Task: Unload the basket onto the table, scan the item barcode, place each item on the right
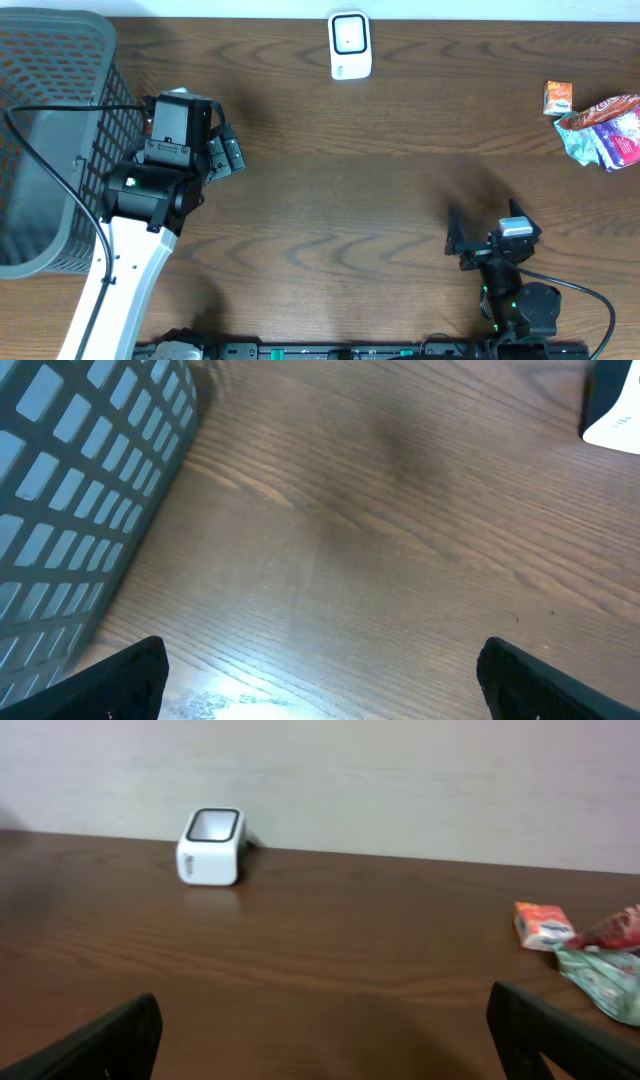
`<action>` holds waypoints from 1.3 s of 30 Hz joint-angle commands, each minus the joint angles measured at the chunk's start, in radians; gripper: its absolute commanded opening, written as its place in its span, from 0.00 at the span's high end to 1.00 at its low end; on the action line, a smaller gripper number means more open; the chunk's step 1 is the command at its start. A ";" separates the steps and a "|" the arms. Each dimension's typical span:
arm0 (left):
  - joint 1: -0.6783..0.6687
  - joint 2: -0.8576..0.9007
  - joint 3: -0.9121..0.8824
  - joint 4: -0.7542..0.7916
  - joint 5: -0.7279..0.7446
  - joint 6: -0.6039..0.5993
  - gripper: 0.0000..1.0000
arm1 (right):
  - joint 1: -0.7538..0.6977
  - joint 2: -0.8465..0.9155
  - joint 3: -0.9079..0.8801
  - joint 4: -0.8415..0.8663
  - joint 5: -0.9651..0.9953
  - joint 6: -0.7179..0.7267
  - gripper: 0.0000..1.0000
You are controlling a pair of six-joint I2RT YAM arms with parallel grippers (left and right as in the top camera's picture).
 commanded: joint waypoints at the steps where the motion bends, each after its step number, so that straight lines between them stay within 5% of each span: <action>1: 0.002 -0.009 0.007 -0.003 -0.020 -0.009 0.02 | -0.011 -0.007 -0.001 -0.011 0.042 0.000 0.01; 39: 0.002 -0.009 0.007 -0.003 -0.020 -0.009 0.02 | -0.028 -0.007 -0.001 -0.012 0.050 0.049 0.01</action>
